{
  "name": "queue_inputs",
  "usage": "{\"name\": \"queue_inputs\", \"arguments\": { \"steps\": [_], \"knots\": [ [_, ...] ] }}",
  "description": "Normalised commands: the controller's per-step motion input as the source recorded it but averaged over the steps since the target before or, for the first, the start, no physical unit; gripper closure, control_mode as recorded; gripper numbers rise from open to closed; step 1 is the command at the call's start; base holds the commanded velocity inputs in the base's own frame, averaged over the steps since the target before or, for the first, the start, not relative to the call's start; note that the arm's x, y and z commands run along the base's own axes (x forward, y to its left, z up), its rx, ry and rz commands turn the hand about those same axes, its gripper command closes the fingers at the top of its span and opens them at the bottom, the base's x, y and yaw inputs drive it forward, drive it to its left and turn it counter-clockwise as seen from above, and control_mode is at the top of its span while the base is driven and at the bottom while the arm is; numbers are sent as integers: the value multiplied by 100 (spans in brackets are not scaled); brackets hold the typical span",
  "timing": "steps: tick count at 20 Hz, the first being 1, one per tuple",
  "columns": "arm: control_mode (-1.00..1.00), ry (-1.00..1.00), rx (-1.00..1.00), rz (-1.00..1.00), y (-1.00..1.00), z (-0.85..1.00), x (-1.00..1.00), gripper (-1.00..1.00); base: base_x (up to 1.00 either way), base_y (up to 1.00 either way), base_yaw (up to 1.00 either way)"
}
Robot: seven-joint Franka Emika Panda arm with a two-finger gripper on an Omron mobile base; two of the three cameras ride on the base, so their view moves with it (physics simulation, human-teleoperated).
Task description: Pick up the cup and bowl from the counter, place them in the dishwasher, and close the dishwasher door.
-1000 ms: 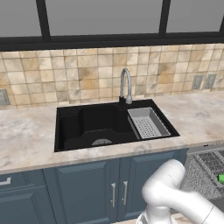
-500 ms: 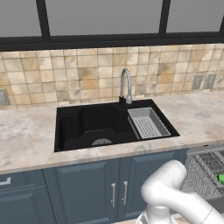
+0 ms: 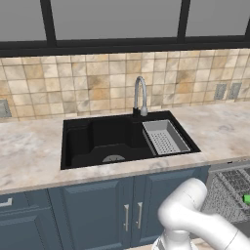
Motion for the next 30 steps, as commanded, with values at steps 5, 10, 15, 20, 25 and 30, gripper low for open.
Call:
{"name": "queue_inputs", "arguments": {
  "steps": [5, 10, 15, 20, 25, 30],
  "knots": [
    [-100, -21, 13, 0, 0, -46, -36, -100, 0, 0, 0],
    [-100, -24, 3, 0, 0, -78, -11, -100, 0, 0, 0],
    [-100, -27, 0, 0, 0, -99, -16, -100, 0, 0, 0],
    [-100, -28, 0, 0, 0, -100, -13, -100, 0, 0, 0],
    [-100, -28, -1, 1, 0, -96, -3, -100, 0, 0, 0],
    [-100, -25, 0, 0, 0, -77, 22, -100, 0, 0, 0]
  ]
}}
